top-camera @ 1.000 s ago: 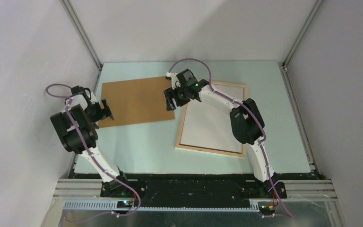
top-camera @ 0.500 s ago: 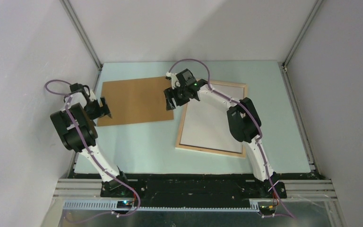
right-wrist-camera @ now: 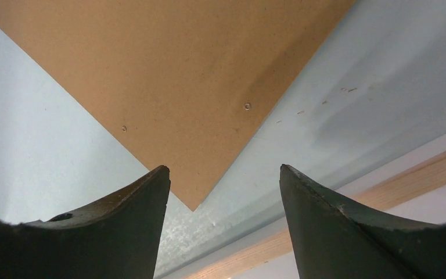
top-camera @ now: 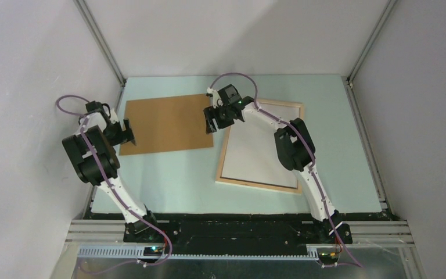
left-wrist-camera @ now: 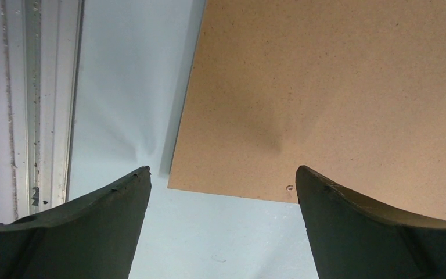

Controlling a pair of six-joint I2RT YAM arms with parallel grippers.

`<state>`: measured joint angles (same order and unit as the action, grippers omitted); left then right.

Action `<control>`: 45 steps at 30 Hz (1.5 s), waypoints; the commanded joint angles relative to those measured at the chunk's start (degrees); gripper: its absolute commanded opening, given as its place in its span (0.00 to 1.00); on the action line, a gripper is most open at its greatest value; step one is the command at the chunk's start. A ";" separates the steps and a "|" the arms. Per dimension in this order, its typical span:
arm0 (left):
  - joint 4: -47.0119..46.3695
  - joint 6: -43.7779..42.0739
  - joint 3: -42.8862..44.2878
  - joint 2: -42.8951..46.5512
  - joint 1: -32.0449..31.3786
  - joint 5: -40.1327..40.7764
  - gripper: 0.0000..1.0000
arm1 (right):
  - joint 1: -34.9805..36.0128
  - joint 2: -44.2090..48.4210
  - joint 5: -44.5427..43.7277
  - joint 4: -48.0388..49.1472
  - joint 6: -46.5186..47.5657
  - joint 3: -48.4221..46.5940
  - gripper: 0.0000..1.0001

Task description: Put the photo into the frame

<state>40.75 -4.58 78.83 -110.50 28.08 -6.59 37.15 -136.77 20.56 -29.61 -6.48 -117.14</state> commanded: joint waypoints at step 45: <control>-3.47 -0.77 -24.25 20.26 -8.25 -11.15 0.89 | -1.14 -3.54 6.17 -2.60 -1.27 -3.36 0.74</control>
<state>36.82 -6.37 57.98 -96.03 23.64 -9.34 35.94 -139.20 25.43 -29.89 -9.45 -116.92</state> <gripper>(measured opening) 0.888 0.733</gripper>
